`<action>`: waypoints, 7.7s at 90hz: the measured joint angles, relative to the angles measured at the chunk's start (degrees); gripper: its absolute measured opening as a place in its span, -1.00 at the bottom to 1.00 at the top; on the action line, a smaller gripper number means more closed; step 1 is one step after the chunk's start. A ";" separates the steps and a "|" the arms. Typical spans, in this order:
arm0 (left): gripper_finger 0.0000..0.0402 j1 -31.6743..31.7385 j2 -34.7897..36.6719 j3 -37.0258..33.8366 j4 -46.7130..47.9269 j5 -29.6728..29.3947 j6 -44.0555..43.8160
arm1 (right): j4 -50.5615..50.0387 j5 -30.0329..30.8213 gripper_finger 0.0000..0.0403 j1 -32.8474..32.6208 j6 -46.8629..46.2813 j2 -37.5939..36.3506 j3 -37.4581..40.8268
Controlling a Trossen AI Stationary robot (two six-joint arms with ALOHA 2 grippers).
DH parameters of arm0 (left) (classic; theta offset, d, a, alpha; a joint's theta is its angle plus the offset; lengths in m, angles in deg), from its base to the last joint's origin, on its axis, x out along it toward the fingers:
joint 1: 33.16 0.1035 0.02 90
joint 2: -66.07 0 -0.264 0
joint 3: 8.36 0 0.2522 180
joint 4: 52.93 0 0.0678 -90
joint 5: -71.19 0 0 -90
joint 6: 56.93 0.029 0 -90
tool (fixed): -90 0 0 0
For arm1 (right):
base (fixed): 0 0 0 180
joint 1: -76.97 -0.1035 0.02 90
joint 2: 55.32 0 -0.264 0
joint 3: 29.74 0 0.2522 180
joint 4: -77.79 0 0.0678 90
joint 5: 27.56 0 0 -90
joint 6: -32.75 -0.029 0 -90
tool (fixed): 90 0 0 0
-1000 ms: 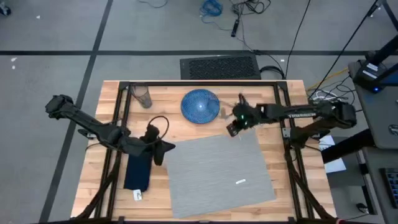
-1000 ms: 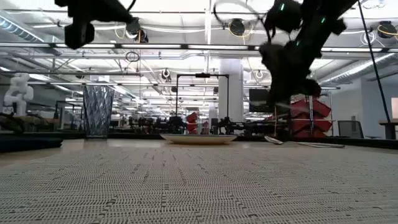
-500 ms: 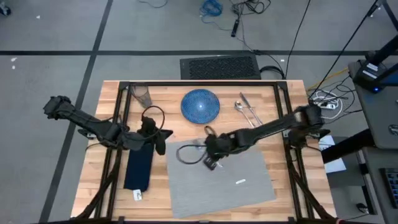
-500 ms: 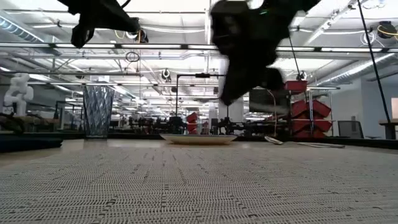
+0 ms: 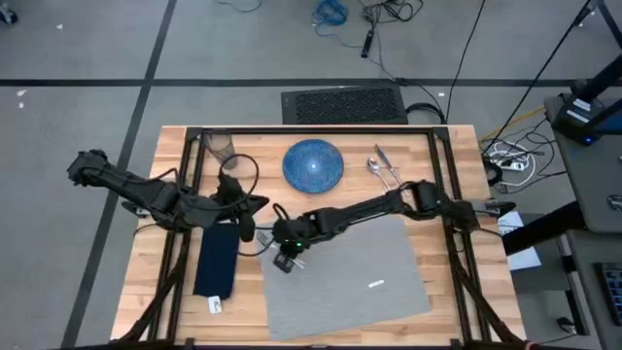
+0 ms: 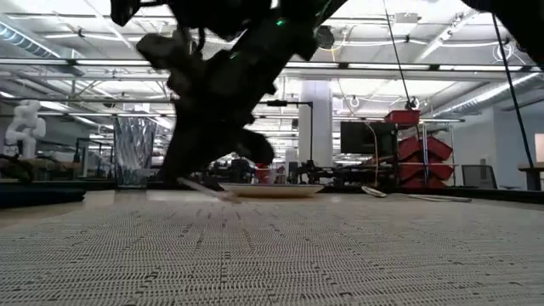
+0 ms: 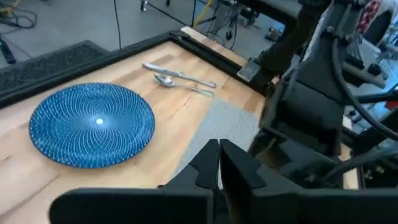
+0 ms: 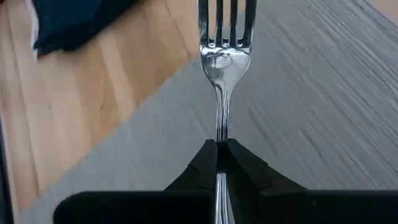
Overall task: Set table place
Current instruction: Put the silver fork on the blue table napkin
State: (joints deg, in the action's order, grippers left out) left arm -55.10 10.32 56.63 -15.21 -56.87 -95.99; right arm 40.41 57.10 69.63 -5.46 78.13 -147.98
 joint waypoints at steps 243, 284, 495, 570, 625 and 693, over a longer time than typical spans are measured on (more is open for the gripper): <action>-1.00 10.26 -35.13 4.68 -41.93 8.70 -7.52 | -4.80 5.09 -0.35 -7.87 1.64 -53.90 52.11; -1.00 19.87 -35.54 6.27 -41.24 -0.58 -9.49 | -4.04 3.91 -0.35 -7.54 5.66 -50.98 50.65; -1.00 -6.34 -45.24 6.56 4.97 41.78 -23.56 | -33.42 20.28 -0.35 4.00 6.35 -74.12 52.05; -1.00 -19.04 -39.65 8.48 5.45 33.96 -72.99 | -33.49 21.09 -0.35 4.00 8.47 -74.10 52.05; -1.00 -16.05 -40.86 13.00 24.28 33.54 -78.54 | -33.12 21.77 -0.35 6.65 13.03 -74.08 52.05; -1.00 -16.43 -40.94 11.96 29.94 32.54 -83.28 | -32.76 21.74 -0.35 6.65 12.37 -74.08 52.05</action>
State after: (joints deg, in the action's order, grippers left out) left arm -71.53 -30.61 68.58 14.73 -24.33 -179.27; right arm 7.65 78.85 76.28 6.91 4.05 -95.93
